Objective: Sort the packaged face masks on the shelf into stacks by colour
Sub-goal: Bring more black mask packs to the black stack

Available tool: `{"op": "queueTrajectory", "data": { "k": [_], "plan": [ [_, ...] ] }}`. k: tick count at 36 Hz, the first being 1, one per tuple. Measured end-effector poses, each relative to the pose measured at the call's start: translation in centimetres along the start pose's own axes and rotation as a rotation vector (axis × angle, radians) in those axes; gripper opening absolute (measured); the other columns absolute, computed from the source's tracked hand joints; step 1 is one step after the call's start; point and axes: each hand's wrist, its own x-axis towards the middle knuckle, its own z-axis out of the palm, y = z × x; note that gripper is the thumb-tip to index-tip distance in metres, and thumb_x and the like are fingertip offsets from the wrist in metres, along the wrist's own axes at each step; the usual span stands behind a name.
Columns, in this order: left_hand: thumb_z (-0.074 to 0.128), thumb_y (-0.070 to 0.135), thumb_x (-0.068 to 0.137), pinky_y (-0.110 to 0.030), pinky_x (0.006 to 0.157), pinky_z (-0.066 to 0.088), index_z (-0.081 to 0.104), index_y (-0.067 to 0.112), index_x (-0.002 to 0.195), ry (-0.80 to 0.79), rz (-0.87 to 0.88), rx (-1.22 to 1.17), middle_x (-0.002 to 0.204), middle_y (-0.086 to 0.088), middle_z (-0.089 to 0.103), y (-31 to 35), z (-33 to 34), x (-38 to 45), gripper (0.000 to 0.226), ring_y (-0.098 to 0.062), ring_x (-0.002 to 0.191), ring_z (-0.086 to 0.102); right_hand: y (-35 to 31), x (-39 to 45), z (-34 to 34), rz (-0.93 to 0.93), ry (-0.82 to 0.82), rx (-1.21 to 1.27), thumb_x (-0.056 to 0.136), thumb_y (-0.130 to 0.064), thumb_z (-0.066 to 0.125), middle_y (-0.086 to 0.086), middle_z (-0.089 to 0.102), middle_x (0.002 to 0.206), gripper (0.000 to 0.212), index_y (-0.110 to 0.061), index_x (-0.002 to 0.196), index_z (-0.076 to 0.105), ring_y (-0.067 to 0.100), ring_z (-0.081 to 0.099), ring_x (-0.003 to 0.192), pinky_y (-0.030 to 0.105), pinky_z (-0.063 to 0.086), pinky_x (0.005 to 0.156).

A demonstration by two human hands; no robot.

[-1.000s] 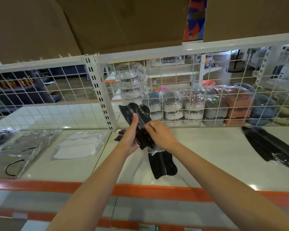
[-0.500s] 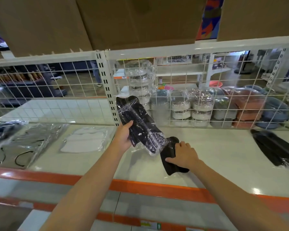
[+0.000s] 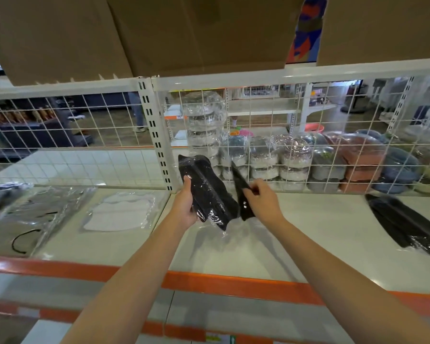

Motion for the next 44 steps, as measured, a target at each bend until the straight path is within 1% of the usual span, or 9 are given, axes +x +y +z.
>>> {"op": "queueTrajectory", "data": {
  "k": [5,7,10,16,22,29,36,41,44],
  "plan": [
    [0.046,0.063,0.084,-0.044,0.094,0.049,0.060,0.008,0.121,-0.225,-0.004,0.016,0.118,-0.018,0.065,0.3,0.6,-0.2,0.068,-0.031,0.108,0.063,-3.0,-0.3,2.8,-0.255,-0.220,-0.147,0.094,-0.033,0.052,0.006,0.047,0.120,0.034,-0.018,0.125,0.055,0.020,0.047,0.112,0.033,0.040,0.099],
    [0.060,0.041,0.086,-0.040,0.083,0.055,0.062,0.004,0.114,-0.199,0.039,0.094,0.109,-0.020,0.066,0.8,0.3,-0.3,0.048,-0.030,0.098,0.067,-3.2,-0.1,3.5,-0.292,-0.274,-0.156,0.096,-0.030,0.048,0.007,0.045,0.125,0.035,-0.021,0.130,0.053,0.023,0.041,0.118,0.035,0.034,0.105],
    [0.052,-0.001,0.091,-0.035,0.071,0.054,0.058,0.001,0.113,-0.010,0.135,0.168,0.104,-0.018,0.064,1.5,-1.1,0.3,0.023,-0.025,0.083,0.064,-3.6,0.4,4.2,-0.364,-0.328,-0.132,0.098,-0.015,0.042,0.006,0.050,0.129,0.034,-0.017,0.130,0.054,0.020,0.043,0.120,0.027,0.030,0.103],
    [0.042,-0.006,0.095,-0.039,0.076,0.050,0.054,0.007,0.118,0.099,0.160,0.117,0.108,-0.013,0.063,4.1,-4.9,0.5,0.029,-0.026,0.090,0.062,-1.4,2.3,6.7,-0.171,-0.365,-0.268,0.091,0.000,0.042,0.013,0.062,0.112,0.031,-0.005,0.113,0.063,0.028,0.057,0.106,0.031,0.042,0.090],
    [0.044,-0.002,0.096,-0.044,0.083,0.047,0.054,0.010,0.109,0.170,0.159,0.154,0.107,-0.013,0.062,6.5,-7.8,0.3,0.021,-0.029,0.096,0.059,2.1,3.4,8.5,-0.005,-0.580,-0.571,0.094,-0.014,0.043,0.013,0.030,0.151,0.051,-0.010,0.144,0.032,0.029,0.038,0.133,0.030,0.031,0.107],
    [0.045,-0.002,0.095,-0.044,0.082,0.047,0.055,0.011,0.103,0.200,0.132,0.188,0.107,-0.013,0.062,6.7,-9.2,1.0,0.017,-0.028,0.093,0.059,2.3,2.5,9.1,-0.136,-0.528,-0.909,0.089,-0.039,0.048,0.008,0.043,0.130,0.049,-0.020,0.134,0.043,0.026,0.044,0.120,0.035,0.042,0.095],
    [0.046,0.001,0.096,-0.039,0.072,0.049,0.054,0.003,0.119,0.161,0.083,0.199,0.095,-0.012,0.064,5.8,-8.2,0.9,0.025,-0.024,0.083,0.061,1.6,1.3,8.1,-0.175,-0.429,-1.077,0.090,-0.018,0.044,0.004,0.057,0.118,0.033,-0.017,0.122,0.051,0.022,0.050,0.112,0.031,0.041,0.090],
    [0.041,0.015,0.101,-0.042,0.081,0.047,0.053,0.002,0.120,0.103,0.016,0.205,0.106,-0.013,0.063,4.6,-5.7,0.4,0.026,-0.025,0.089,0.061,2.1,1.1,5.5,0.153,-0.264,-0.608,0.089,-0.021,0.047,0.006,0.057,0.090,0.014,-0.013,0.096,0.056,0.027,0.058,0.087,0.029,0.043,0.069],
    [0.040,0.023,0.102,-0.043,0.081,0.046,0.052,0.002,0.124,0.084,-0.019,0.221,0.101,-0.011,0.064,3.3,-3.3,0.3,0.033,-0.026,0.088,0.061,1.3,1.2,3.4,0.162,-0.125,-0.322,0.090,-0.021,0.047,0.002,0.049,0.070,0.021,-0.013,0.071,0.045,0.024,0.050,0.074,0.028,0.038,0.059]
  ]
}}
